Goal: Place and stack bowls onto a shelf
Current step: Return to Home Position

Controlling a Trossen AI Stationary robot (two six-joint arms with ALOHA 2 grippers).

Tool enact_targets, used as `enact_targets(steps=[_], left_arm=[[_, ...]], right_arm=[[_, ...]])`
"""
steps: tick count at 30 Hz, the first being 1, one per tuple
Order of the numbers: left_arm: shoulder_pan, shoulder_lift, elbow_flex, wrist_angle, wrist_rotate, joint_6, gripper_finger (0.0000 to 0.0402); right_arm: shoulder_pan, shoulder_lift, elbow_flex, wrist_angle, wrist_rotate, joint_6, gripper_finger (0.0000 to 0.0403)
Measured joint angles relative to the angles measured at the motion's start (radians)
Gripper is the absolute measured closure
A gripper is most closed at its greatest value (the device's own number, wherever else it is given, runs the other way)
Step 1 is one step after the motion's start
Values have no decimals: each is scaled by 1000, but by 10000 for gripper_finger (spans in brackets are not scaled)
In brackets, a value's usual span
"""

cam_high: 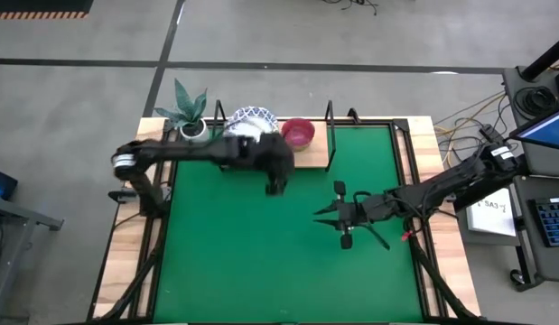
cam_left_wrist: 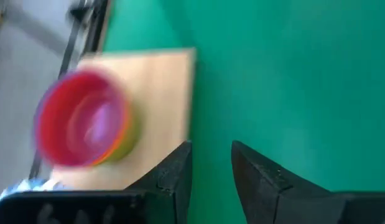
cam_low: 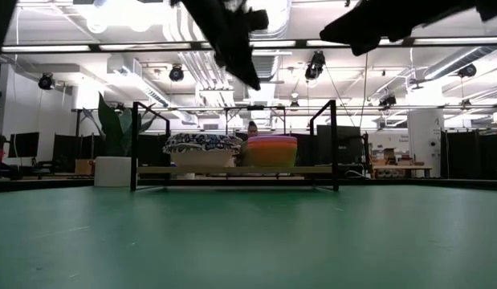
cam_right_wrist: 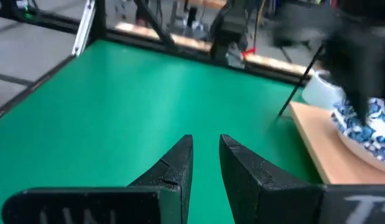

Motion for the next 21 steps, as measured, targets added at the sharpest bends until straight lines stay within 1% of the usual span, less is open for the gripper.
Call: enact_targets(steps=[4, 6, 8, 9, 12, 16, 21], left_arm=[[-120, -127, -167, 144, 16, 55, 314], [-165, -200, -276, 200, 83, 94, 317], [-198, -279, -406, 285, 168, 109, 320], [-209, -323, -471, 329, 195, 105, 322], [-215, -470, -647, 450, 205, 43, 328], [-182, -684, -833, 535, 201, -41, 336], [-140, -963, -1007, 588, 200, -109, 346]], right_arm=[[-62, -7, -82, 160, -65, -16, 335], [-108, -13, -110, 196, -119, 2, 335], [-155, -25, -134, 187, -172, 12, 335], [-180, -31, -142, 186, -195, 15, 335], [-259, -67, -167, 177, -273, 9, 335], [-354, -143, -195, 157, -384, -1, 335], [-410, -261, -226, 97, -392, -9, 335]])
